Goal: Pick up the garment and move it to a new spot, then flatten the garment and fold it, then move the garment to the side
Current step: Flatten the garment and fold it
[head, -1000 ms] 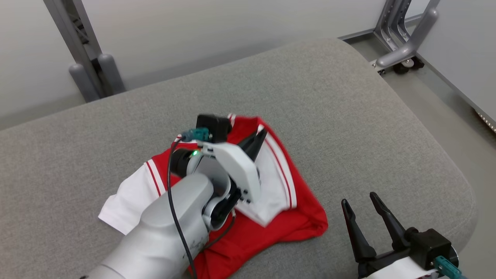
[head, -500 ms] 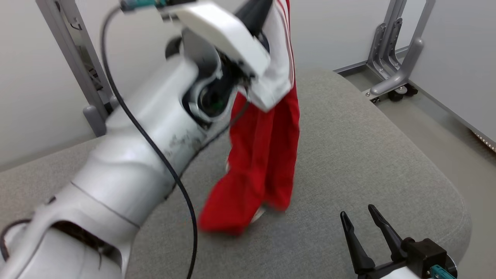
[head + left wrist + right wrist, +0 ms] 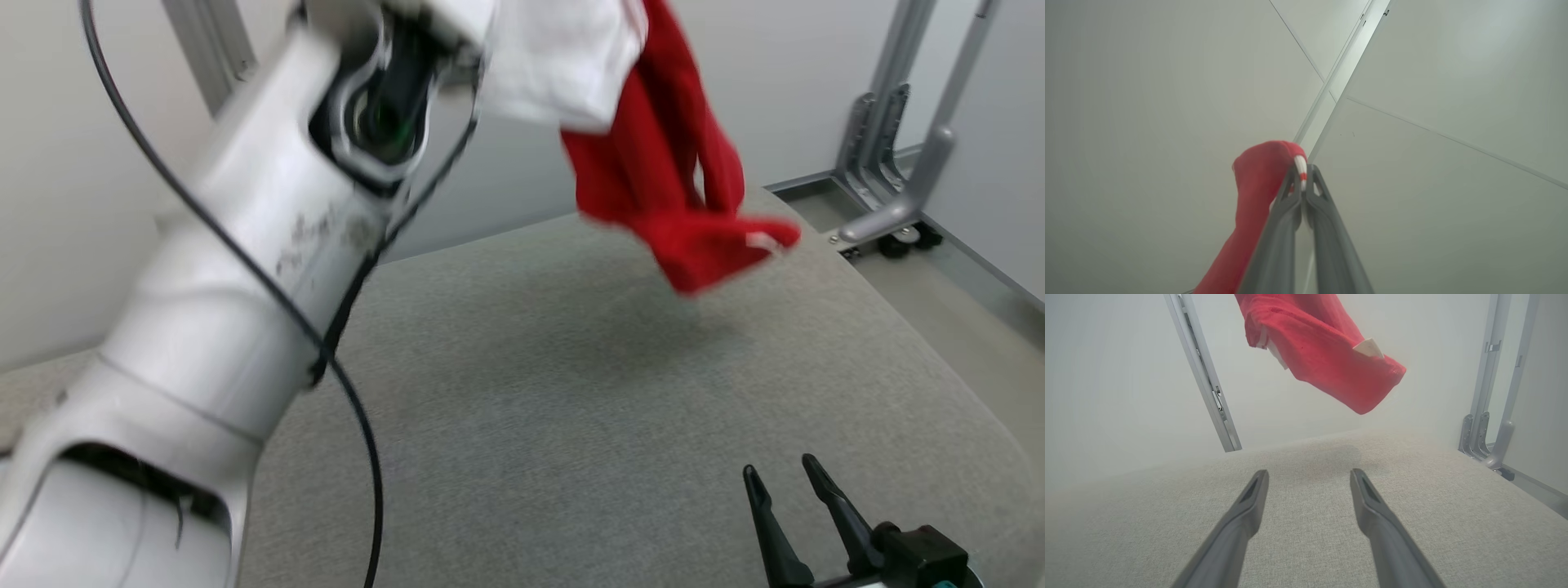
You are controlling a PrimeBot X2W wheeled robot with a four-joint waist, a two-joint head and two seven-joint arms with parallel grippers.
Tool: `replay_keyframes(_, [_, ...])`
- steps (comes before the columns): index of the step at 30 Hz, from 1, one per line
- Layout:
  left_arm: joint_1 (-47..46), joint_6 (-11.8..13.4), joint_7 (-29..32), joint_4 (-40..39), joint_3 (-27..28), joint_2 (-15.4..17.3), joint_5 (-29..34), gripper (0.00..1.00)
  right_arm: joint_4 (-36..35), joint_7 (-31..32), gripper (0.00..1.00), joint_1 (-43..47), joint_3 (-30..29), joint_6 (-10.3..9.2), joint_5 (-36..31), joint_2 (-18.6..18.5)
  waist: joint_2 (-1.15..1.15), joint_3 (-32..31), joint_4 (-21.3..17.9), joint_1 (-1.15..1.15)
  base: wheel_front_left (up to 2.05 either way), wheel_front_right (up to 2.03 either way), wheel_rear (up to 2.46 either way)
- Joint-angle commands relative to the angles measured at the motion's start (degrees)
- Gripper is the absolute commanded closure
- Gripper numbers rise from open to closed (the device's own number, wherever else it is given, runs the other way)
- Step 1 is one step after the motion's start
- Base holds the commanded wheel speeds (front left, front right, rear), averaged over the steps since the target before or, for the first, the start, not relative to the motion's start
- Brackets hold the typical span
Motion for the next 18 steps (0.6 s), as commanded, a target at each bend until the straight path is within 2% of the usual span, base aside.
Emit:
replay_keyframes(1, [5.8,-0.3,0.2,-0.4,-0.6,1.5,-1.0,1.00,-0.3,-0.1,0.00,0.9,-0.8,-0.02,0.3,-0.3,0.00,-0.6,2.6,0.00,0.00,0.00,0.00])
replay_keyframes(7, [23.5,1.1,-2.7,-2.3,-0.5,6.6,-3.1,1.00,-0.8,-0.1,0.00,1.7,-1.9,-0.02,0.1,-0.3,0.00,-0.4,6.1,0.00,0.00,0.00,0.00])
replay_keyframes(9, [26.2,1.2,-3.6,-2.4,0.0,7.9,-3.6,1.00,-0.9,-0.1,0.00,1.7,-1.9,-0.02,0.0,-0.3,0.00,-0.3,6.4,0.00,0.00,0.00,0.00])
replay_keyframes(14, [39.1,1.7,-7.9,-2.0,4.3,13.3,-6.2,1.00,-1.1,-0.1,0.00,1.7,-1.9,-0.02,-0.2,-0.3,0.00,0.1,7.5,0.00,0.00,0.00,0.00])
replay_keyframes(18, [47.0,1.6,-9.1,-0.4,7.7,15.7,-7.9,1.00,-1.1,-0.1,0.00,2.1,-2.0,-0.02,-0.6,-0.3,0.00,0.3,8.4,0.00,0.00,0.00,0.00])
